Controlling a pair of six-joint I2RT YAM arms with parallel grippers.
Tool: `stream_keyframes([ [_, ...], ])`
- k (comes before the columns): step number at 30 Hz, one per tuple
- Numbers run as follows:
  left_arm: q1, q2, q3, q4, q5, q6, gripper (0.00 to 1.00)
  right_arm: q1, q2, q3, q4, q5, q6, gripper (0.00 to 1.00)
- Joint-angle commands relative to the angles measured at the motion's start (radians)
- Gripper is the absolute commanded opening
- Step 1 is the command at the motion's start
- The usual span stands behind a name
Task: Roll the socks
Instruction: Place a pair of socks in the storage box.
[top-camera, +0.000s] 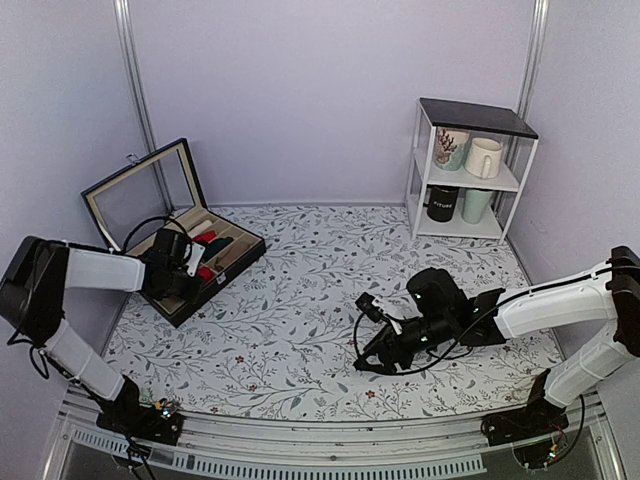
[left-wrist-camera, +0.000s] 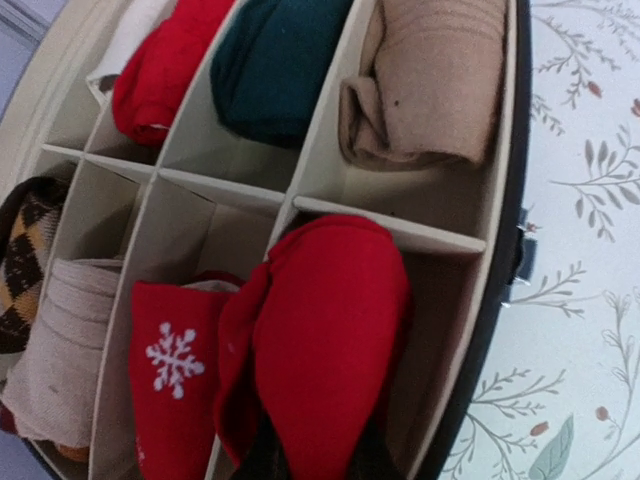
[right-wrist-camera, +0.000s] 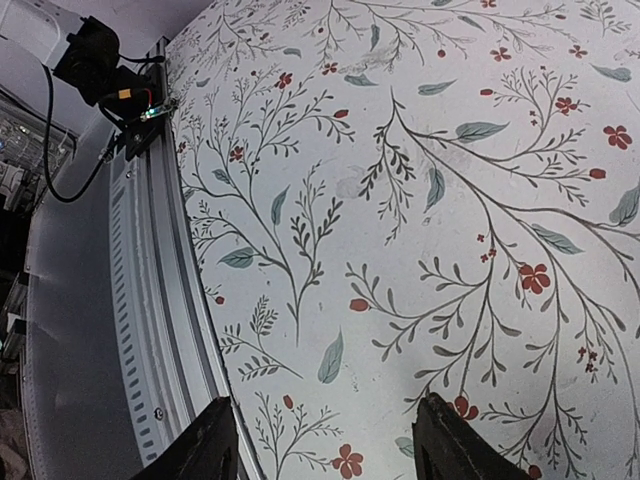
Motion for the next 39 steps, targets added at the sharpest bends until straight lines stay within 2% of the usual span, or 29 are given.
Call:
stream_keyframes([
  [1, 0.002, 0.127, 0.048, -0.068, -0.018, 0.010, 0.00, -0.002, -0.032, -0.003, -0.002, 0.003, -0.024, 0.61],
  [6, 0.003, 0.185, 0.080, -0.011, 0.015, 0.041, 0.00, -0.002, -0.044, -0.033, 0.020, 0.012, -0.008, 0.61],
  [13, -0.033, 0.311, 0.222, 0.021, 0.074, 0.049, 0.00, -0.004, -0.057, -0.051, 0.036, 0.042, 0.016, 0.61],
  [20, -0.061, 0.415, 0.382, -0.002, 0.037, 0.006, 0.00, -0.005, -0.080, -0.064, 0.030, 0.060, 0.048, 0.61],
  [23, -0.074, 0.367, 0.383, -0.005, 0.022, 0.002, 0.00, -0.005, -0.091, -0.072, 0.030, 0.068, 0.056, 0.61],
  [28, -0.090, 0.192, 0.332, -0.009, -0.035, -0.031, 0.00, -0.006, -0.077, -0.068, 0.037, 0.066, 0.058, 0.61],
  [33, -0.090, 0.004, 0.239, 0.043, -0.179, -0.010, 0.00, -0.006, -0.055, -0.055, 0.048, 0.052, 0.056, 0.61],
  [39, -0.084, -0.012, 0.161, 0.097, -0.375, 0.064, 0.00, -0.006, -0.036, -0.044, 0.055, 0.041, 0.051, 0.61],
])
